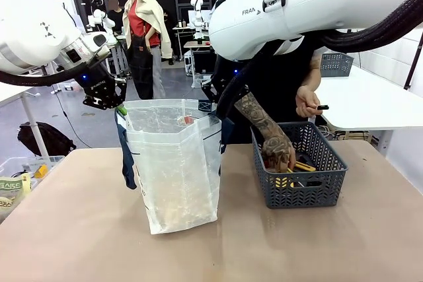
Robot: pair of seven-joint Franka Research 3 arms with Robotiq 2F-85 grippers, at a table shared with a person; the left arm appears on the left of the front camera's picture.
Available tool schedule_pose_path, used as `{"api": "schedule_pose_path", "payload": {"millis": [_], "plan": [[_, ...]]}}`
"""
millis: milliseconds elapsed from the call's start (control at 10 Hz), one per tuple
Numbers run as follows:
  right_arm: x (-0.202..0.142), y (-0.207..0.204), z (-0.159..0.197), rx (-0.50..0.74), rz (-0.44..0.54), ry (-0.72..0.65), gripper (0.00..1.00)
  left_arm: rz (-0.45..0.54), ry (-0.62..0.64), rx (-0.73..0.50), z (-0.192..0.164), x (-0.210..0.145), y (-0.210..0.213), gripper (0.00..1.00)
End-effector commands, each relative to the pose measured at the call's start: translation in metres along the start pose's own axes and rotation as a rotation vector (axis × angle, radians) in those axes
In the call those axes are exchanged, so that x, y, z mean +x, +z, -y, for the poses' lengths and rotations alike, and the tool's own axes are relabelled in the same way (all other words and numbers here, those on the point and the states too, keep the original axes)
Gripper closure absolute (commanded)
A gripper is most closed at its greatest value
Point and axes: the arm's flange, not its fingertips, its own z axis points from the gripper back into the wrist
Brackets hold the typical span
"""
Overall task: Transfer purchased items from the store into the shopping bag.
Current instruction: Move the Reusable shopping bag to the right side of the table.
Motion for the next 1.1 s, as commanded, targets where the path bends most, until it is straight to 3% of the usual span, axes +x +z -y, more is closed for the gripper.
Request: {"api": "schedule_pose_path", "payload": {"millis": [0, 1000], "plan": [[-0.0001, 0.0016, 0.0034, 0.005, -0.003, -0.010, 1.00, 0.005, 0.017, 0.000, -0.0018, -0.0007, 0.0027, 1.00], [-0.0001, 0.0016, 0.0034, 0.005, -0.003, -0.010, 1.00, 0.005, 0.017, 0.000, -0.0018, -0.0007, 0.0027, 1.00]]}}
